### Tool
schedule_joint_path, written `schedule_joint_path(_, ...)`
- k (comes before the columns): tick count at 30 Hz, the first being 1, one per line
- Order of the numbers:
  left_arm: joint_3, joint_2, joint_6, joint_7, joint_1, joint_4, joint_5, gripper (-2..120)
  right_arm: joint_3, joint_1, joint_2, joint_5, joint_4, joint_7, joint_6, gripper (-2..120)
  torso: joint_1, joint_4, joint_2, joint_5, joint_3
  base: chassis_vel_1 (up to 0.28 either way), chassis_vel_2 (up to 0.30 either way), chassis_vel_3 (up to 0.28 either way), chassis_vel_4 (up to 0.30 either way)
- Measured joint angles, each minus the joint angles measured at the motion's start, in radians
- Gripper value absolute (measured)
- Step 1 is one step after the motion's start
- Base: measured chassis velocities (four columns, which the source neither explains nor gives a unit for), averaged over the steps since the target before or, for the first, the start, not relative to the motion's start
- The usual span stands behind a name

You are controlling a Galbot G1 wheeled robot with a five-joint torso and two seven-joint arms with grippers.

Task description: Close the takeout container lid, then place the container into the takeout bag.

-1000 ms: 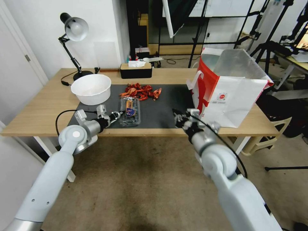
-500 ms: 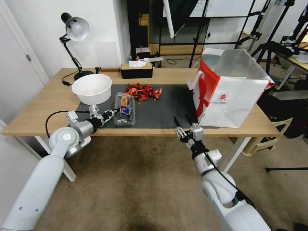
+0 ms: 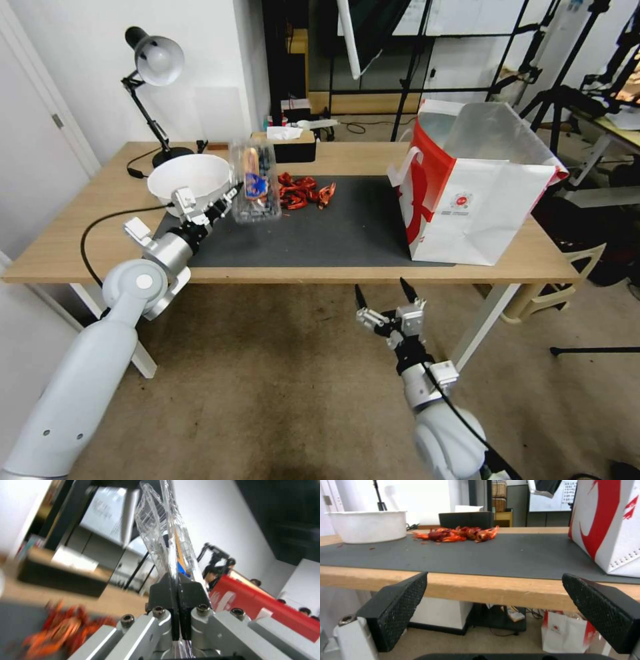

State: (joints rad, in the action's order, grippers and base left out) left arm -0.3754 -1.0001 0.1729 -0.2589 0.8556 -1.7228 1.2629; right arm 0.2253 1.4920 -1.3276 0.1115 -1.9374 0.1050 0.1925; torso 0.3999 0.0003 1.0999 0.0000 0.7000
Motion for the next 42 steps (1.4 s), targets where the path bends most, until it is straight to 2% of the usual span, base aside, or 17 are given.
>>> schedule_joint_path(2, 0.042, -0.008, -0.059, -0.02, -0.046, 0.0, -0.036, 0, -0.006, 0.02, -0.007, -0.021, 0.0, 0.002, 0.011, 100, 0.0, -0.0004, 0.0, -0.0001, 0.0, 0.0, 0.0, 0.0, 0.0)
schedule_joint_path(9, 0.152, -0.049, -0.09, 0.011, -0.176, 0.015, -0.058, 0, -0.006, 0.048, -0.012, -0.04, -0.007, 0.005, 0.019, 100, 0.0, -0.0003, 0.0, 0.0001, 0.0, 0.0, 0.0, 0.0, 0.0)
schedule_joint_path(11, 0.233, -0.084, -0.093, 0.03, -0.262, 0.06, -0.069, 0, -0.005, 0.053, -0.012, -0.046, -0.009, 0.006, 0.019, 100, 0.0, -0.0003, 0.0, 0.0002, 0.0, 0.0, 0.0, 0.0, 0.0)
schedule_joint_path(14, 0.271, -0.103, -0.093, 0.037, -0.303, 0.083, -0.075, 0, -0.003, 0.054, -0.011, -0.046, -0.01, 0.006, 0.019, 100, 0.0, -0.0002, 0.0, -0.0002, 0.0, 0.0, 0.0, 0.0, 0.0)
schedule_joint_path(17, 0.374, -0.162, -0.107, 0.05, -0.419, 0.147, -0.084, 0, 0.002, 0.055, -0.013, -0.049, -0.011, 0.005, 0.019, 100, 0.0, -0.0006, 0.0, 0.0, 0.0, 0.0, 0.0, 0.0, 0.0)
schedule_joint_path(18, 0.374, -0.162, -0.107, 0.05, -0.419, 0.147, -0.084, 0, 0.002, 0.055, -0.013, -0.049, -0.011, 0.005, 0.019, 100, 0.0, -0.0006, 0.0, 0.0, 0.0, 0.0, 0.0, 0.0, 0.0)
schedule_joint_path(22, 0.46, -0.23, -0.116, 0.065, -0.561, 0.211, -0.095, 0, 0.002, 0.06, -0.019, -0.063, -0.011, 0.003, 0.019, 100, 0.0, -0.0006, 0.0, 0.0003, 0.0, 0.0, 0.0, 0.0, 0.0)
schedule_joint_path(26, 0.508, -0.267, -0.119, 0.073, -0.641, 0.248, -0.095, 0, 0.004, 0.068, -0.033, -0.078, -0.026, 0.002, 0.02, 100, 0.0, -0.0002, 0.0, 0.0002, 0.0, 0.0, 0.0, 0.0, 0.0)
schedule_joint_path(34, 0.598, -0.328, -0.138, 0.076, -0.729, 0.333, -0.114, 0, 0.015, 0.079, -0.047, -0.079, -0.043, -0.001, 0.02, 100, 0.0, -0.0002, 0.0, 0.0002, 0.0, 0.0, 0.0, 0.0, 0.0)
schedule_joint_path(36, 0.647, -0.367, -0.159, 0.081, -0.754, 0.384, -0.149, 0, 0.016, 0.089, -0.049, -0.079, -0.048, -0.003, 0.023, 100, 0.0, -0.0002, 0.0, 0.0001, 0.0, 0.0, 0.0, 0.0, 0.0)
schedule_joint_path(38, 0.657, -0.377, -0.164, 0.084, -0.759, 0.395, -0.16, 0, 0.018, 0.092, -0.05, -0.078, -0.048, -0.004, 0.025, 100, 0.0, -0.0002, 0.0, 0.0002, 0.0, 0.0, 0.0, 0.0, 0.0)
schedule_joint_path(42, 0.689, -0.471, -0.187, 0.107, -0.79, 0.47, -0.195, 0, 0.027, 0.112, -0.066, -0.078, -0.038, -0.014, 0.045, 100, 0.0, -0.0004, 0.0, 0.0002, 0.0, 0.0, 0.0, 0.0, 0.0)
